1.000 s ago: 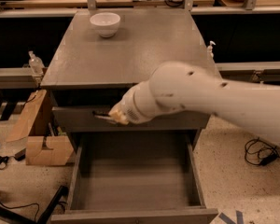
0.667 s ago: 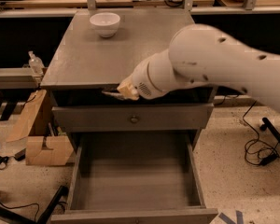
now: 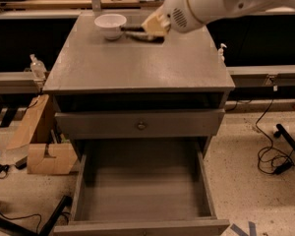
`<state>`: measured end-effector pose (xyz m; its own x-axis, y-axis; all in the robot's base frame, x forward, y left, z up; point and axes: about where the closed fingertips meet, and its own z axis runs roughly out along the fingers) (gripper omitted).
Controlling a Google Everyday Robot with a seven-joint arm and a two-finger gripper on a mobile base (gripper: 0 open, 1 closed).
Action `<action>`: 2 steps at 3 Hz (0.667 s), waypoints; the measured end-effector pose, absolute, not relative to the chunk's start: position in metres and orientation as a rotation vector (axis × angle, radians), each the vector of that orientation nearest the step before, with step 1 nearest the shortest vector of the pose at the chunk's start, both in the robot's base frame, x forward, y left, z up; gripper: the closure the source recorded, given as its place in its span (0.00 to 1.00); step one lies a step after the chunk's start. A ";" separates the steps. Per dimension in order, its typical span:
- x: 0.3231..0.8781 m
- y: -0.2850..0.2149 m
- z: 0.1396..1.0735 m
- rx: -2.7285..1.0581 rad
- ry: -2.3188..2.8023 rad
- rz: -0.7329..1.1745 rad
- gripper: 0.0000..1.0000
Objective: Pick rxbar chocolate from middle drawer and place on counter
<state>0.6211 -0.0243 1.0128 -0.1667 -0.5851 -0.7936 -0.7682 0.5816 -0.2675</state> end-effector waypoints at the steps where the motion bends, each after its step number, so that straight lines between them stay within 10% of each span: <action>1: 0.666 -0.045 1.037 -1.042 1.825 0.208 1.00; 2: 0.688 -0.077 1.051 -0.920 1.809 0.150 1.00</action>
Offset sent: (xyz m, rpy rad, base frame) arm 0.1021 -0.1078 0.0314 0.1234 -0.1896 -0.3363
